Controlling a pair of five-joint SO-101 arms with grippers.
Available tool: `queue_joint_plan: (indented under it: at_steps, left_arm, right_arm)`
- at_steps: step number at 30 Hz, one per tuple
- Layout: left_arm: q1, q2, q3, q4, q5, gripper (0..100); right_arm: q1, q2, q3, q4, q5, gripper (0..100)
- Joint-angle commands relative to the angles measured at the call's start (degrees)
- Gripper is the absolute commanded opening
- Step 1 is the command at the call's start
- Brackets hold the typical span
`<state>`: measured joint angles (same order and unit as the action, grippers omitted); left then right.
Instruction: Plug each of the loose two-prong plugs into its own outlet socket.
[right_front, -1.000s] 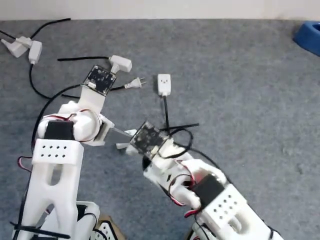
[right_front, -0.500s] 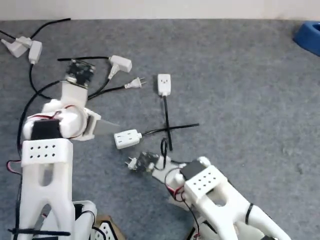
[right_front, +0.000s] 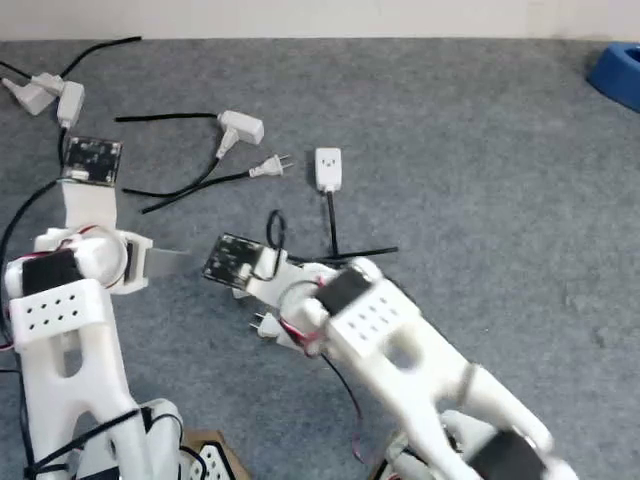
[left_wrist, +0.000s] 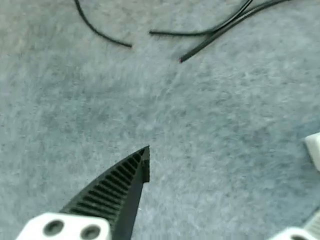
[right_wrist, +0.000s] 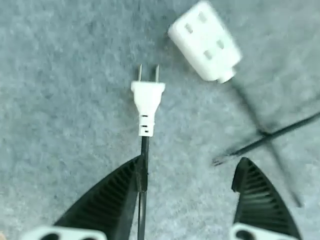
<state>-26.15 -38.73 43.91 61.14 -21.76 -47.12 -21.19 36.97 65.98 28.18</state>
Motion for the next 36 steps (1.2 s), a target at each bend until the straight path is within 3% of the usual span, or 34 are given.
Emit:
queue_joint_plan:
  at_steps: [1,6,15,26,36]
  left_arm:
    - [-3.3,-0.5,1.3,-3.8,-3.1,50]
    - [-5.8,-0.4,3.1,-4.8,-3.4,50]
    - [-8.2,-0.4,3.4,-5.7,-6.6,50]
    - [-8.2,-0.4,5.1,-6.0,-6.6,50]
    - [-8.3,-0.4,5.1,-6.0,-6.6,50]
  right_arm:
    - [-0.6,11.2,-3.2,-4.3,-0.2,27.0]
    - [-3.7,22.8,-7.5,-7.4,1.3,27.0]
    - [-4.4,29.1,-16.3,-4.9,1.3,27.0]
    - [-4.2,30.0,-25.5,7.6,1.6,27.0]
    - [-4.5,30.4,-25.3,7.2,1.7,27.0]
